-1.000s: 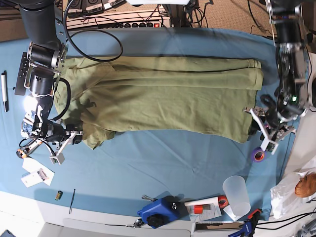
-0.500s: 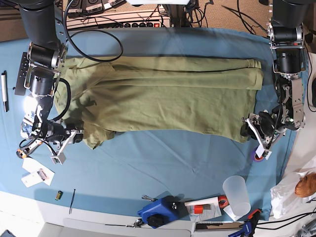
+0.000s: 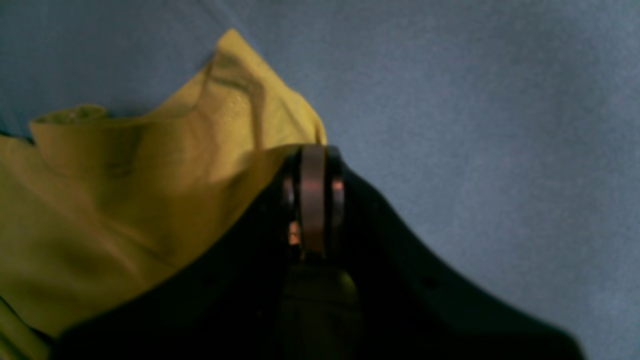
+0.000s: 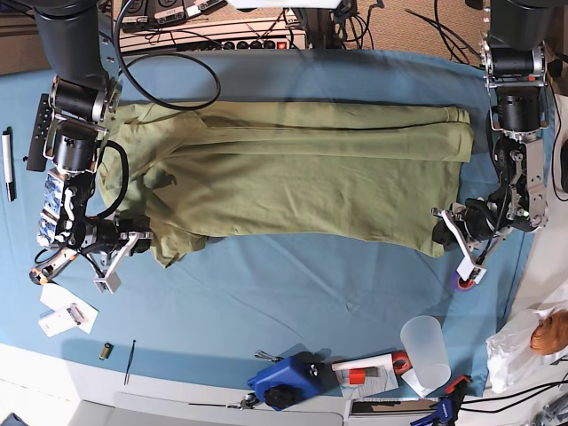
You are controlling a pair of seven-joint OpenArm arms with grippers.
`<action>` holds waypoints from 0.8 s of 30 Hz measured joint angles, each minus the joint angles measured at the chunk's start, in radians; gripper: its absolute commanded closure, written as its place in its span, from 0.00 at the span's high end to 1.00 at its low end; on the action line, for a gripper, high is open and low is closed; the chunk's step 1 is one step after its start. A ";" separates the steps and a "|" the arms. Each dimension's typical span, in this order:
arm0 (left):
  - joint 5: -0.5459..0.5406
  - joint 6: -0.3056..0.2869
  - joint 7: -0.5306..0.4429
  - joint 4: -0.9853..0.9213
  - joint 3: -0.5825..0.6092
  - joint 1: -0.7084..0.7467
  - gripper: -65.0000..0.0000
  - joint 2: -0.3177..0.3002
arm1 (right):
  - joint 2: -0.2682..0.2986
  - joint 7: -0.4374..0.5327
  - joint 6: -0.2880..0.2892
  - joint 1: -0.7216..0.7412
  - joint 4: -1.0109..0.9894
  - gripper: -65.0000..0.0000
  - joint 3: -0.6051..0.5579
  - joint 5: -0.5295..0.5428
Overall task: Layout the t-shirt on the table in an organized manner, then fold the t-shirt properly
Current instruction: 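Grasp the hem edge with both grippers, then lift the hem and fold it over onto the folded shoulder edge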
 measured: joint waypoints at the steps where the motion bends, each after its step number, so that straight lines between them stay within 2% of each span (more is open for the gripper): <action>1: 0.000 0.000 0.006 0.000 0.000 0.000 0.00 0.000 | 0.000 0.000 0.000 0.000 0.000 0.00 0.000 0.005; 5: -0.015 0.000 0.072 0.007 -0.007 -0.003 0.00 0.000 | 0.008 -0.014 -0.001 -0.003 0.000 0.00 0.000 0.070; 7: -0.070 0.000 0.138 0.014 -0.019 -0.003 0.00 -0.009 | 0.013 -0.018 0.000 -0.006 0.006 0.00 0.001 0.090; 9: -0.169 -0.009 0.189 0.016 -0.046 0.000 0.00 -0.026 | 0.016 -0.022 0.000 -0.006 0.023 0.00 0.001 0.089; 11: -0.289 -0.083 0.247 0.019 -0.091 0.002 0.00 -0.050 | 0.018 -0.025 0.000 -0.005 0.047 0.00 0.001 0.088; 13: -0.412 -0.130 0.325 0.020 -0.151 -0.003 0.00 -0.070 | 0.018 -0.032 0.000 -0.005 0.069 0.00 0.001 0.090; 18: -0.632 -0.137 0.560 0.021 -0.296 -0.002 0.00 -0.084 | 0.018 -0.087 0.000 -0.006 0.101 0.00 0.001 0.110; 19: -0.659 -0.138 0.582 0.021 -0.316 0.000 0.00 -0.084 | 0.018 -0.099 0.000 -0.006 0.105 0.00 0.001 0.128; 24: -0.756 -0.138 0.576 0.023 -0.361 0.027 0.00 -0.089 | 0.017 -0.129 0.000 -0.062 0.209 0.00 0.002 0.174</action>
